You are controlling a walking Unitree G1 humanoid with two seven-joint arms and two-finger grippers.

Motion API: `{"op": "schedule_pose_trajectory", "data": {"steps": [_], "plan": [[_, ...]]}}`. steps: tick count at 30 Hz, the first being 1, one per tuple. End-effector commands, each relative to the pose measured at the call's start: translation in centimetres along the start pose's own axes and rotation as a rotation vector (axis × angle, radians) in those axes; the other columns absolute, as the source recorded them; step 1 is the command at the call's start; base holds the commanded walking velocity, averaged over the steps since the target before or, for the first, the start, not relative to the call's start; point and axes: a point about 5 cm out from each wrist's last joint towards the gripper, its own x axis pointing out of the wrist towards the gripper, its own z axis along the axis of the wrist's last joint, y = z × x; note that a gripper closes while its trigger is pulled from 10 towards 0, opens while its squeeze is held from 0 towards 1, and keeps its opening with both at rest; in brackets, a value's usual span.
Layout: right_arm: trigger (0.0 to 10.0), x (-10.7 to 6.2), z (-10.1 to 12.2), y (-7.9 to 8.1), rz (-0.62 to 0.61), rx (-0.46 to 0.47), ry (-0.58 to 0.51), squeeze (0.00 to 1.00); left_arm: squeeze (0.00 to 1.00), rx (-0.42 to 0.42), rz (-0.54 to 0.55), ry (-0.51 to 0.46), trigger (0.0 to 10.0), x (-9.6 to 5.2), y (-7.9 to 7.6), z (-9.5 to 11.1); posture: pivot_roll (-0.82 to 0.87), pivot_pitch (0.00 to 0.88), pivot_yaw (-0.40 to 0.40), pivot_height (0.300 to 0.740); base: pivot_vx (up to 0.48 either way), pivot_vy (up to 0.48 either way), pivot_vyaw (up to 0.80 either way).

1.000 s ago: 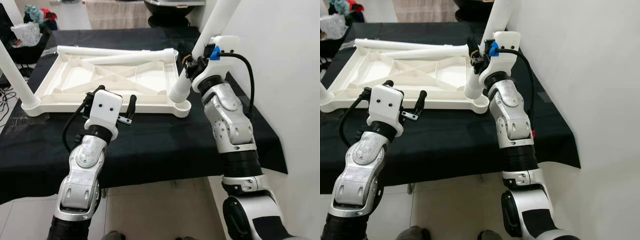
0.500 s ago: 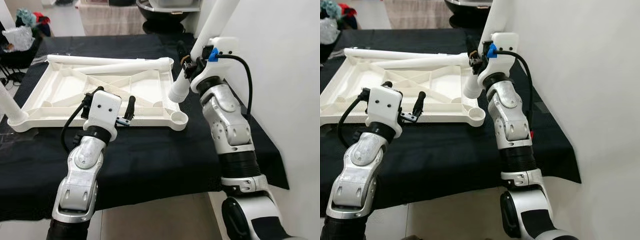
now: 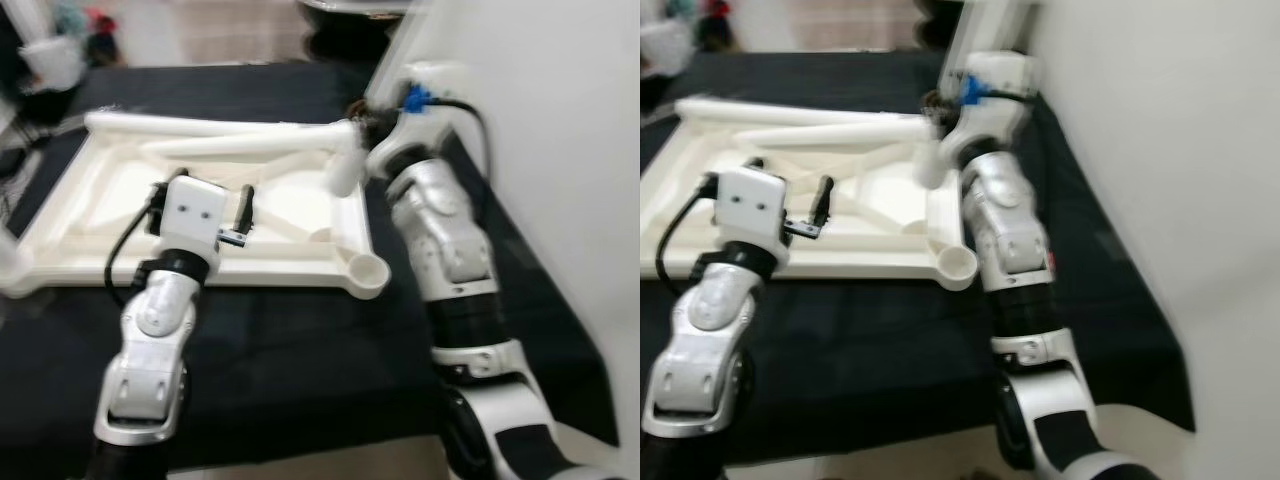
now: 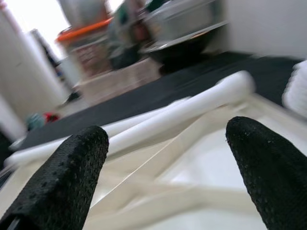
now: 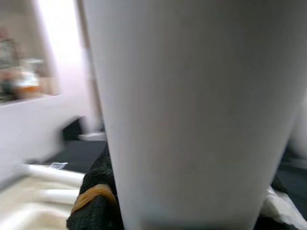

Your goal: Building children table

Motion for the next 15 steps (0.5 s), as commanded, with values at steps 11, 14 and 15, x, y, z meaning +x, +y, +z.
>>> {"op": "schedule_pose_trajectory", "data": {"steps": [11, 14, 15], "plan": [[10.0, 0.8, 1.0, -0.8, 0.053, 0.006, -0.003, 0.0, 0.0, -0.001, 0.005, 0.04, 10.0, -0.5, 0.3, -0.6, 0.04, 0.098, -0.045, 0.74, 0.0, 0.0, 0.0], [10.0, 1.1, 0.8, -1.3, 0.167, 0.007, 0.044, 0.0, 0.0, -0.077, -0.082, 0.096, 10.0, -1.5, -0.9, -1.5, 0.04, 0.105, -0.047, 0.74, 0.0, 0.0, 0.0], [10.0, 1.1, 0.7, -1.6, 0.216, 0.007, 0.059, 0.0, 0.0, -0.117, -0.154, 0.119, 10.0, -2.2, -1.7, -1.9, 0.04, 0.105, -0.047, 0.74, 0.0, 0.0, 0.0]]}}
